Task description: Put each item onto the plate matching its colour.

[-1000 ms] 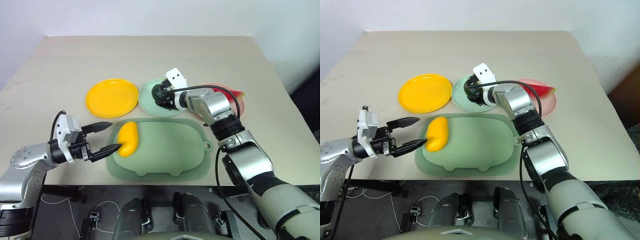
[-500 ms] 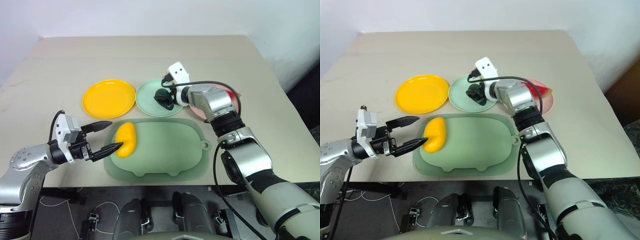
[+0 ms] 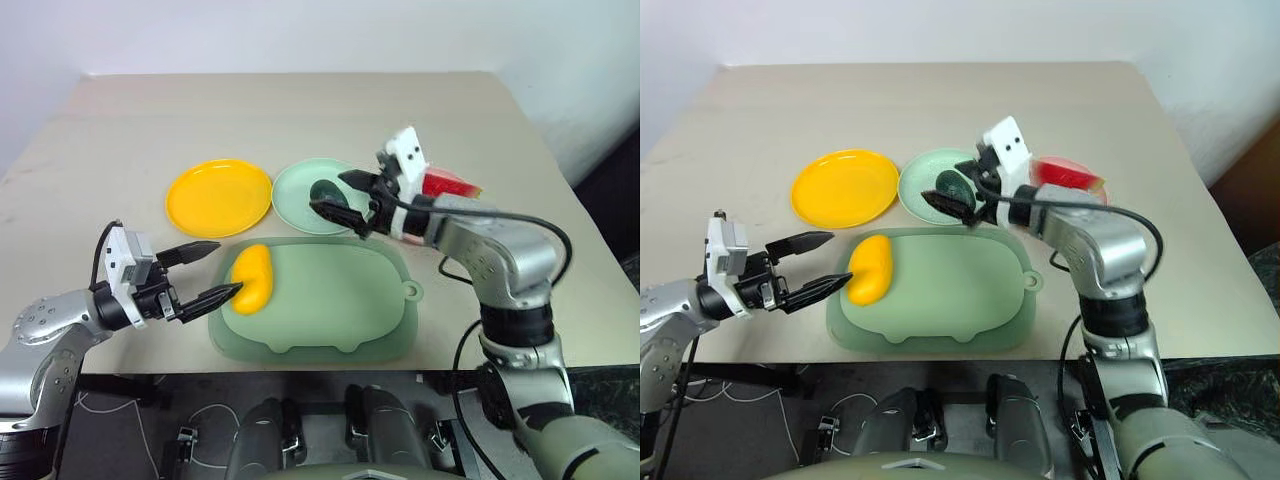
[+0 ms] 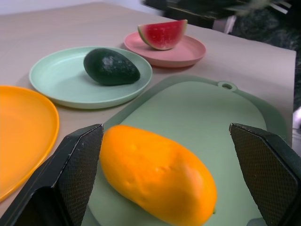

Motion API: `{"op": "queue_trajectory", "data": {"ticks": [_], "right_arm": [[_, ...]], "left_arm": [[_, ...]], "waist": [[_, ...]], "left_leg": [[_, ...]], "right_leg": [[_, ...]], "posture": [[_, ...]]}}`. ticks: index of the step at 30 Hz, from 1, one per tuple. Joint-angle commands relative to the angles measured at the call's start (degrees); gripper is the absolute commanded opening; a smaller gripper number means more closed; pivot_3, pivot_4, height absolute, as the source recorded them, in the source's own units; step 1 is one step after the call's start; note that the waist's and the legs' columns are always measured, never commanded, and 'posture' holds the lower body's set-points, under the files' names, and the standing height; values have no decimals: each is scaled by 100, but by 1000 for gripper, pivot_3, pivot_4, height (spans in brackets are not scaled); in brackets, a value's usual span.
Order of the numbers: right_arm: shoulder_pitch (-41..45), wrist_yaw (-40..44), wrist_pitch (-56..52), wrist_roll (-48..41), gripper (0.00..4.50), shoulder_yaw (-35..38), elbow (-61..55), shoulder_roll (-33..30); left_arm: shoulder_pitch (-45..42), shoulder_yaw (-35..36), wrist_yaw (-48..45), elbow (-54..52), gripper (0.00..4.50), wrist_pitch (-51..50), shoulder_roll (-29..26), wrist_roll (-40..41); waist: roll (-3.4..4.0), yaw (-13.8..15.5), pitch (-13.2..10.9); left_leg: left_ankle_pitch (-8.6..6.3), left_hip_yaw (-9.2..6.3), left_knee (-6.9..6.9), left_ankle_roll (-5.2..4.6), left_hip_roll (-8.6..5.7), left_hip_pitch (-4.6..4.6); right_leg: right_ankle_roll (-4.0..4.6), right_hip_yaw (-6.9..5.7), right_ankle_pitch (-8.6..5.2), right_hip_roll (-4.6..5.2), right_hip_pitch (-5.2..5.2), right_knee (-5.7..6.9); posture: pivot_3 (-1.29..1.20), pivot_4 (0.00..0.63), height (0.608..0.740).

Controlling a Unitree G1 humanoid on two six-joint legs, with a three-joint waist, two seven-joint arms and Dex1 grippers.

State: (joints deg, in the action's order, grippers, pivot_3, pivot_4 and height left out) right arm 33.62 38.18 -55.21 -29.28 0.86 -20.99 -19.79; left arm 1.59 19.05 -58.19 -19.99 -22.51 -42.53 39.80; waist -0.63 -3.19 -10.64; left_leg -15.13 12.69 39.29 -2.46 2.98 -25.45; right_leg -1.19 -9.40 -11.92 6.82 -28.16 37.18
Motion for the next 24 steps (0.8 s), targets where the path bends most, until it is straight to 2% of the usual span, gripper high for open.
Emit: {"op": "queue_trajectory", "data": {"ticks": [1,5,9,13,17,24], "right_arm": [[-480,112,72,-722,4485,432,-695,58],[-913,-90,398,-764,4485,524,-830,55],[-1586,28,1273,-385,4485,427,-566,-25],[-1659,-47,1615,-225,4485,230,-495,-1],[-1707,192,2354,319,4485,-148,-469,-316],[-1592,157,2511,364,4485,-301,-435,-361]], "left_arm": [[45,186,149,-288,4500,-66,10,177],[1,202,227,-219,4500,-74,5,185],[-40,113,340,-70,4500,-11,96,97],[-20,197,334,49,4500,0,135,155],[176,55,514,-163,4500,2,304,60],[12,-226,1084,-221,4500,-55,497,-292]], "waist": [[0,44,0],[0,73,0],[-2,121,1],[-2,80,1],[-2,77,1],[-3,119,2]], "left_leg": [[0,0,0,0,0,0],[2,1,1,3,0,1],[1,-3,0,3,-2,2],[2,-1,0,4,-2,3],[2,-2,-1,5,-1,5],[3,-5,3,5,-2,6]], "right_leg": [[0,0,0,0,0,-2],[1,1,0,0,1,-3],[2,-3,-1,0,9,-14],[1,-1,0,0,8,-13],[2,-1,-1,0,8,-11],[10,-1,-6,4,13,-12]], "posture": [[0,150,696],[0,150,696],[0,150,696],[0,150,696],[0,150,696],[0,150,696]]}}
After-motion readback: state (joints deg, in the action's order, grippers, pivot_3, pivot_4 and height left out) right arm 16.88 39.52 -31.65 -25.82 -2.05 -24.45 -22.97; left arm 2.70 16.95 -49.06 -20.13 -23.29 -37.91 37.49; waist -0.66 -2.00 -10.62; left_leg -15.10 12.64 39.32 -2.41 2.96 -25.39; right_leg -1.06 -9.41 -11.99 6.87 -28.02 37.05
